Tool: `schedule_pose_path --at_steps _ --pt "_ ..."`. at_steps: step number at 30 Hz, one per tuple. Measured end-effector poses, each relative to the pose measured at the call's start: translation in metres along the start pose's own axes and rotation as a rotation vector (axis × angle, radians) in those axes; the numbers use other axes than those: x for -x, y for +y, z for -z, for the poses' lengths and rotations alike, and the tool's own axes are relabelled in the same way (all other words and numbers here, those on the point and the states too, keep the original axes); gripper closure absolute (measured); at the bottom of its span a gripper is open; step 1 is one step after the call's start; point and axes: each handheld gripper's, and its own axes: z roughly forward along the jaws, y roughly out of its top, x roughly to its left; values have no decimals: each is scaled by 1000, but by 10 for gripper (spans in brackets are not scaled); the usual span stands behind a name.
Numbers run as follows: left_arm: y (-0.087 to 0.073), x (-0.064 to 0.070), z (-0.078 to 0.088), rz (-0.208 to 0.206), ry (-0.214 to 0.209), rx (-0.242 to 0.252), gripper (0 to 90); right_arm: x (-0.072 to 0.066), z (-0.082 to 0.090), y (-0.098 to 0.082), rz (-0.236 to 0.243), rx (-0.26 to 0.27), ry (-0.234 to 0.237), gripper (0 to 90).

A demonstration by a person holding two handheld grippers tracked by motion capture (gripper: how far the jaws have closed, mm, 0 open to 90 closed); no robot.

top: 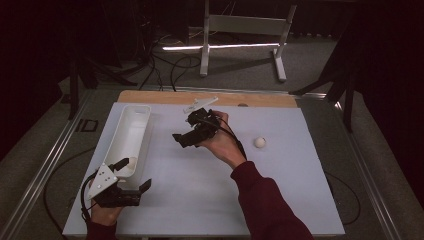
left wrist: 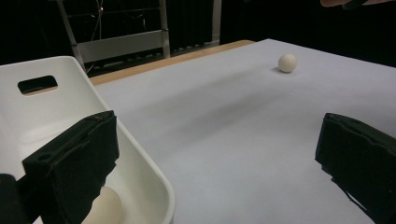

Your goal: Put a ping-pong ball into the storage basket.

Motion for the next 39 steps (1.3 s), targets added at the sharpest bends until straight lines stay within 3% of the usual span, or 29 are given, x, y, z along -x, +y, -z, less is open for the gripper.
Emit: schedule_pose_path --at_steps 39 --pt "0 0 0 1 -1 0 3 20 13 -22 -40 -15 -38 87"
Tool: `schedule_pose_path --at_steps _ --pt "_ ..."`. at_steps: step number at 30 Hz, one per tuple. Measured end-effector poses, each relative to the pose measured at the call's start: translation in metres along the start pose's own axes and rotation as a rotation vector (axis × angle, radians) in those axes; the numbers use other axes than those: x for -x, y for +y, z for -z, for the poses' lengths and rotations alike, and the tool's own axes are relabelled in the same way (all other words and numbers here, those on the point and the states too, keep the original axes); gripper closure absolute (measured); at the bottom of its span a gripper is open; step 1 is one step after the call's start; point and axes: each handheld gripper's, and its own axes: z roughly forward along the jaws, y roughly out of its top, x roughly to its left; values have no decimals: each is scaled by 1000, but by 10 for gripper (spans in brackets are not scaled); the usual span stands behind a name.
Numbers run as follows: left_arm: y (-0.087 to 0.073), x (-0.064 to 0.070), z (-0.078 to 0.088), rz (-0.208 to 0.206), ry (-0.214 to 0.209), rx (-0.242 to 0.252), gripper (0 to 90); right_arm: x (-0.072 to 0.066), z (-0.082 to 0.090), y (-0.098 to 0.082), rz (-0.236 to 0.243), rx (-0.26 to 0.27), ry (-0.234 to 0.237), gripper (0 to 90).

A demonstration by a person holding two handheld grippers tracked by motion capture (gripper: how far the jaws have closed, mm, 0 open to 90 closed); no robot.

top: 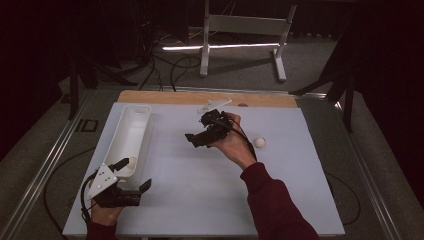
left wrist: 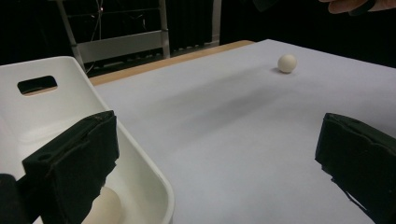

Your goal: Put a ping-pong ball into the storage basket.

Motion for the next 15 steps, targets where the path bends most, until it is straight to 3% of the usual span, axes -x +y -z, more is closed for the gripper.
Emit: schedule_pose_path --at_steps 15 --pt "0 0 0 2 -1 0 3 10 5 -10 -14 -12 -21 87"
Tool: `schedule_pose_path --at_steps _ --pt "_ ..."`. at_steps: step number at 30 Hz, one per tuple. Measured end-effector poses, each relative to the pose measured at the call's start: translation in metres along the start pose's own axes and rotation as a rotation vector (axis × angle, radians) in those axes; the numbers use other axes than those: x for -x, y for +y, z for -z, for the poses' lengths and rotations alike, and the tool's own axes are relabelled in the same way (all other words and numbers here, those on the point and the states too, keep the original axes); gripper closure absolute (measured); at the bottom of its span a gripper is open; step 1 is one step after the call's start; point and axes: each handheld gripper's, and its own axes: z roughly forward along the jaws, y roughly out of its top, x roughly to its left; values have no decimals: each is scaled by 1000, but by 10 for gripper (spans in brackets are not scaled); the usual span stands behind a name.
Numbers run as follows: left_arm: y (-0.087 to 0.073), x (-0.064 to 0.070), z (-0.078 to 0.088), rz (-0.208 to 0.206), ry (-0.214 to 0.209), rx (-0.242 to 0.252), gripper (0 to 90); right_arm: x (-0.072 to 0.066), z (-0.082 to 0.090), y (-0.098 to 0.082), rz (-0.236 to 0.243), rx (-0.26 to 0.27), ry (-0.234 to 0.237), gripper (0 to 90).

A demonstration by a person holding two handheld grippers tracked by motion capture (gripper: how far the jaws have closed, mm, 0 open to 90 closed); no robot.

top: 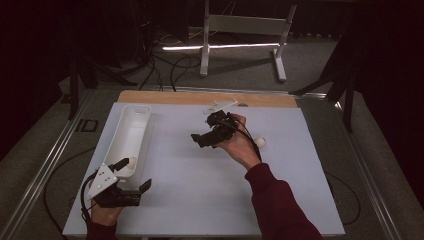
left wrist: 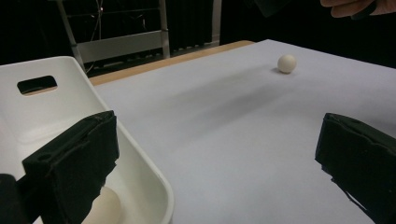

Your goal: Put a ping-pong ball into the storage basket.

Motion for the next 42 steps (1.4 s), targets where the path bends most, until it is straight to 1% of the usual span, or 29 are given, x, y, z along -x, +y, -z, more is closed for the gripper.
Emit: schedule_pose_path --at_steps 32,42 --pt "0 0 0 2 3 1 3 23 15 -22 -25 -23 -50 86" --pt "0 0 0 2 4 0 4 32 22 -28 -37 -23 -66 86"
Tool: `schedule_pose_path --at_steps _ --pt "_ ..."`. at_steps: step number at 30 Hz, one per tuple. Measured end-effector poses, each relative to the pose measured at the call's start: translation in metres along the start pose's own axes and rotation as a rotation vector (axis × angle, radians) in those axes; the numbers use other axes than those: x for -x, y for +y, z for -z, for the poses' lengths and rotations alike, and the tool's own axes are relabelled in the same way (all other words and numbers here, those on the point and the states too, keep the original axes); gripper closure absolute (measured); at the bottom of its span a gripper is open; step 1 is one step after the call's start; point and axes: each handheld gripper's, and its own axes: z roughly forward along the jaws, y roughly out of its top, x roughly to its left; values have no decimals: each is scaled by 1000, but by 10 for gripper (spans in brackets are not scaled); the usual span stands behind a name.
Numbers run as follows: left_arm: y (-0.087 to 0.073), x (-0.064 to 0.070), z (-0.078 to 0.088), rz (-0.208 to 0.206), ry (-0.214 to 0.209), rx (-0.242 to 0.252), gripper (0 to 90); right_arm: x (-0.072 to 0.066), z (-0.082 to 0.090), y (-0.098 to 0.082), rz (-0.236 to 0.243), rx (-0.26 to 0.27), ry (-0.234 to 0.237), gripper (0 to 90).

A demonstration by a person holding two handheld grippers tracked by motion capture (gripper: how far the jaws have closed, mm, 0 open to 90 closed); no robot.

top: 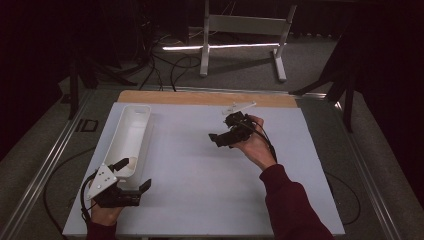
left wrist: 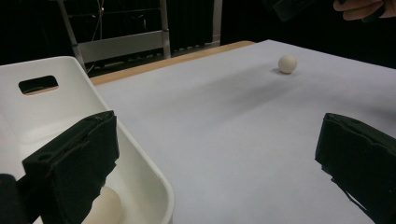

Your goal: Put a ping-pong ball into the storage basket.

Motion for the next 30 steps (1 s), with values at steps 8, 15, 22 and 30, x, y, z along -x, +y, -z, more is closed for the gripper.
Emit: schedule_pose_path --at_steps 8,15,22,30 --pt "0 0 0 0 0 -1 3 6 1 -6 -7 -8 -11 86" --pt "0 0 0 0 1 -1 4 8 2 -9 -10 -15 -14 87" --pt "0 0 0 1 0 -2 3 12 3 -12 -15 -16 -19 86" --pt "0 0 0 1 2 -2 3 15 3 -18 -20 -21 -28 87"
